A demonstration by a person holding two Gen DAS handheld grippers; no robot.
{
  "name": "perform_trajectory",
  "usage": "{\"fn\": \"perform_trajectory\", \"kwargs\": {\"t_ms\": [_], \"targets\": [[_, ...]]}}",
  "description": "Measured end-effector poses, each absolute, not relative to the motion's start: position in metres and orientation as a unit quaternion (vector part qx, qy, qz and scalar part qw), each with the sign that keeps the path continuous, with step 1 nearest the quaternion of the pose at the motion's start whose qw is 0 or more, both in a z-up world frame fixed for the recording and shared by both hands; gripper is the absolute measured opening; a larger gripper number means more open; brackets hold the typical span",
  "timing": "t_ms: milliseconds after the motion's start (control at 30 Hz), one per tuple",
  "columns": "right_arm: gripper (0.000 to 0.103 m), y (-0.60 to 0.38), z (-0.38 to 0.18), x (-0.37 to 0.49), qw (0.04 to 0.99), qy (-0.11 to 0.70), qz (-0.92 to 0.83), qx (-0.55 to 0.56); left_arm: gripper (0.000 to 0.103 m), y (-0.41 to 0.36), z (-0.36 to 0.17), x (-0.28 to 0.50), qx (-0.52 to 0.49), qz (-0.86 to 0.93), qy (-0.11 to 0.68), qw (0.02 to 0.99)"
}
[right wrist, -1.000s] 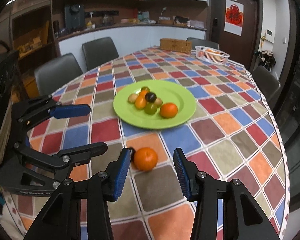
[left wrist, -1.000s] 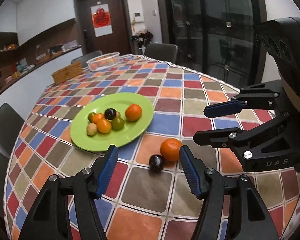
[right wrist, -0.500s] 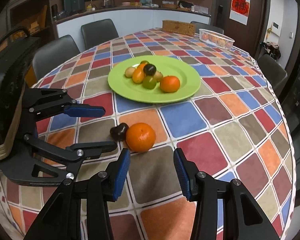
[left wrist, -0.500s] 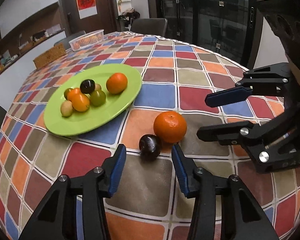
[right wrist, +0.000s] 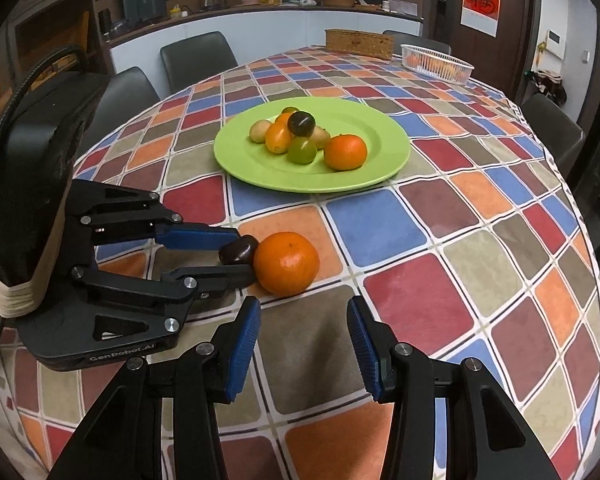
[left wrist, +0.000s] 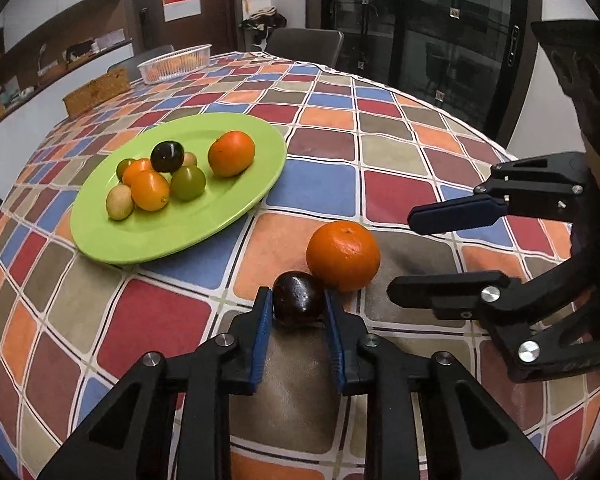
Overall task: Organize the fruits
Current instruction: 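Close the left tool on the dark plum while the right tool grasps the orange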
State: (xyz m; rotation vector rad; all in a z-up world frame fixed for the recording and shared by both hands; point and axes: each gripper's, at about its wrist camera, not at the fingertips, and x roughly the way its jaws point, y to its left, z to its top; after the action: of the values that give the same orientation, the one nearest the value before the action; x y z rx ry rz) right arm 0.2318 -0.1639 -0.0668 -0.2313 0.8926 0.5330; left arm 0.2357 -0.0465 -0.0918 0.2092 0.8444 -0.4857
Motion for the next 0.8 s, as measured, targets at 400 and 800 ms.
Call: {"fn": "perform_trajectory", "kwargs": {"t_ms": [400,800], "targets": [[0.046,-0.149,-0.075,0.244,0.856,0.436,0.263,-0.091,0.026,-0.014,-0.076,0.224,0.052,-0.185,0.401,0.896],[0.045,-0.140,-0.078,0.254,0.856,0.440,0.255,-0.093,0.026,-0.003,-0.073,0.224,0.033,-0.169,0.400,0.900]]}}
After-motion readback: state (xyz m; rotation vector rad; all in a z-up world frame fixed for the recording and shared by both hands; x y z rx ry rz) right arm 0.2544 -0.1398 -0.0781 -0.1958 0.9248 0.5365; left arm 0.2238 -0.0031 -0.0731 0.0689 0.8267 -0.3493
